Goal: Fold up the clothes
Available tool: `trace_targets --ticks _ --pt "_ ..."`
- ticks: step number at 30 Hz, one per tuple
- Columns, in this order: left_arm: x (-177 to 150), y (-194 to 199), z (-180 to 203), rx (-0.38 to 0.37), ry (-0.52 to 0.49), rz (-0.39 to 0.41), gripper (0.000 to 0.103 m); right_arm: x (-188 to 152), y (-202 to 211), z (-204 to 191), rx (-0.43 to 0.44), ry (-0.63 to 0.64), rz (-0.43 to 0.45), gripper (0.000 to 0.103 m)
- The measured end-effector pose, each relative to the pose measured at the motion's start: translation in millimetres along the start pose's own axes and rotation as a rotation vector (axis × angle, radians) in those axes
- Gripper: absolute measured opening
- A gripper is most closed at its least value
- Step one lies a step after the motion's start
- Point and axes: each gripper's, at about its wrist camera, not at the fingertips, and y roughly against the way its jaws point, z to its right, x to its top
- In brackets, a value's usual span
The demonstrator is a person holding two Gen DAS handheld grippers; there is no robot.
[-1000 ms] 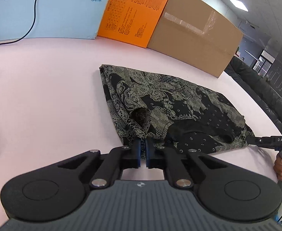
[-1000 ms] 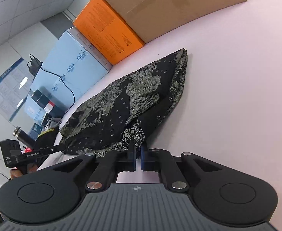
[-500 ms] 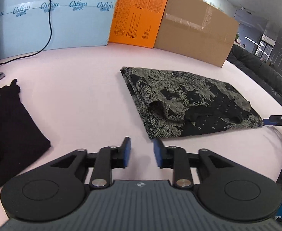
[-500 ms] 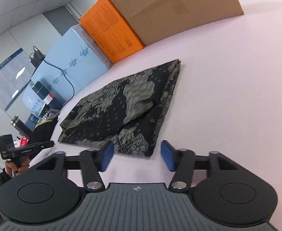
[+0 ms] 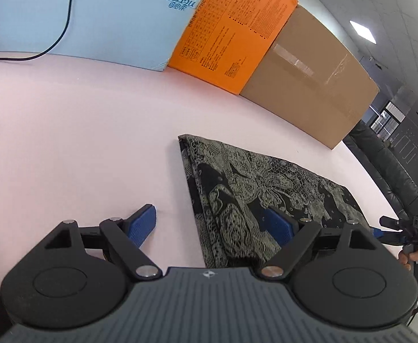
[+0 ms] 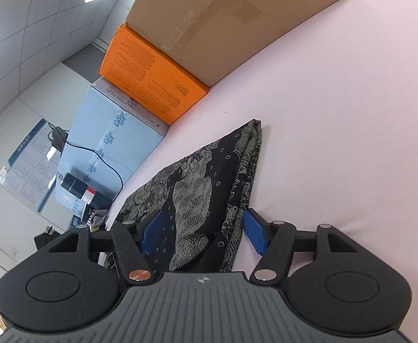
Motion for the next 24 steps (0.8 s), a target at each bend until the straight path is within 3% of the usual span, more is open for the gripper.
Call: trace_targets --ticks 7,13,24 --pt "15 -31 10 -0.018 -0.037 0.003 0.083 14 -18 10 0.047 -0.010 -0.012 0.045" --pt "20 -60 35 0.055 -0.170 0.020 0.084 29 -38 16 0.050 -0.026 -0.022 0.032" --pt "12 -66 54 0.138 -0.296 0.013 0.084 36 -56 10 0.029 0.029 -0.034 0.031"
